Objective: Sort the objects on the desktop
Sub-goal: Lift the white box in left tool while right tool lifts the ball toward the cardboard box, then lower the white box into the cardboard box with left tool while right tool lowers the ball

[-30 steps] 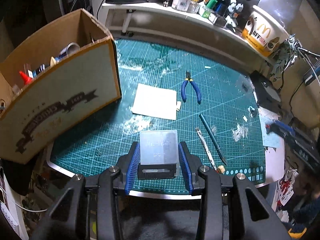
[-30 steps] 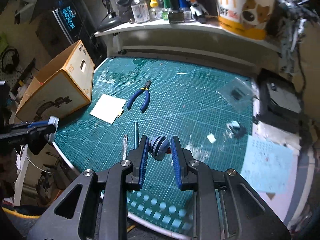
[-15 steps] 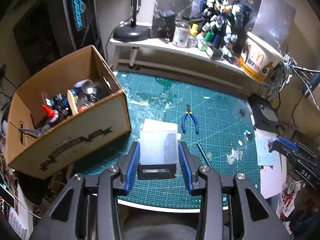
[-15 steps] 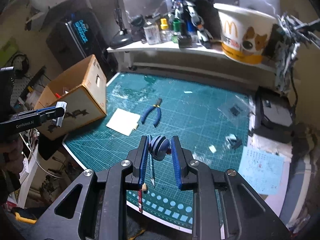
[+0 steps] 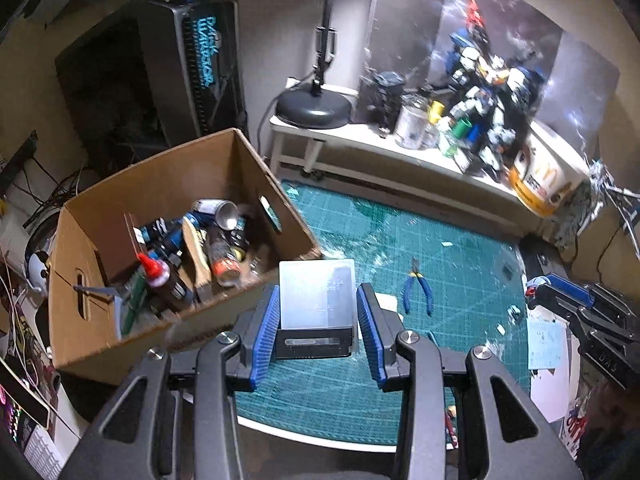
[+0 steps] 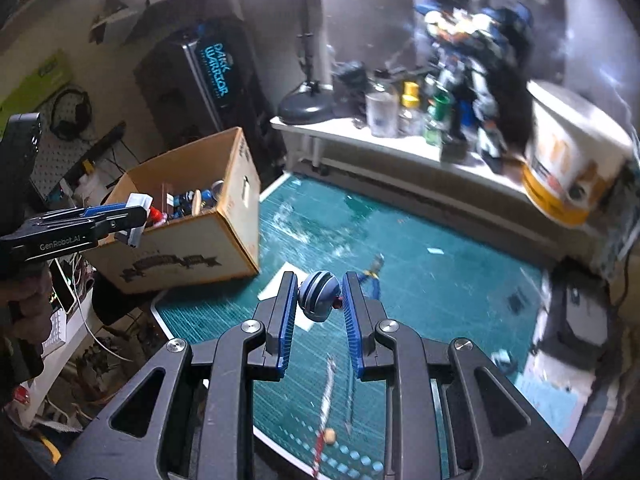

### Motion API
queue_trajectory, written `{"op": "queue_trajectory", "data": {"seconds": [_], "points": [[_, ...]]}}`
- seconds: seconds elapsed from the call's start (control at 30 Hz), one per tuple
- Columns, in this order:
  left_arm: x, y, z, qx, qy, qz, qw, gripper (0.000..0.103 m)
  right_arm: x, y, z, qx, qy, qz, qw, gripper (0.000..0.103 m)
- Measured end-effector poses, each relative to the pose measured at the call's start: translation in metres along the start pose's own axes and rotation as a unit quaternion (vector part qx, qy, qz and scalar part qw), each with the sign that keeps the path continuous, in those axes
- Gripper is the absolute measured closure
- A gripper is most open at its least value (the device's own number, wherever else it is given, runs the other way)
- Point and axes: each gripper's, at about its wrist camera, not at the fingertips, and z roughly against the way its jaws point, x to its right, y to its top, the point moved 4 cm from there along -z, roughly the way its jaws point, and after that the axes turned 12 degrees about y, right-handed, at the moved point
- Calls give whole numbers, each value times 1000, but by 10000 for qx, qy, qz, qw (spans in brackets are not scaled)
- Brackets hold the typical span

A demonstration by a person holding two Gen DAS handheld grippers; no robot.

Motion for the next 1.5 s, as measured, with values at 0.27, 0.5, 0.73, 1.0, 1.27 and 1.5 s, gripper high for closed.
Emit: {"op": "queue_trajectory", "data": {"seconds": [0.27, 0.5, 0.73, 1.0, 1.27, 1.5], "points": [[-53, 26, -26, -115, 46, 153, 9998, 64, -43, 46, -51, -119, 242, 202, 9994, 81], [-100, 34, -57, -413, -17, 370, 9985, 64, -89, 76, -106, -340, 636, 426, 9965, 81], [-128, 38, -92, -856, 63, 393, 9955, 64, -124, 100, -167, -682, 867, 596, 9921, 81], [-138, 37, -133, -1554, -76, 347, 9872, 64, -132, 114, -229, -1202, 938, 340, 9877, 81], [-133, 39, -158, -1962, -182, 293, 9800, 64, -130, 113, -269, -1742, 779, 138, 9815, 81], [-132, 39, -169, -2134, -233, 262, 9763, 64, -130, 107, -283, -1997, 686, 16, 9774, 82]]}}
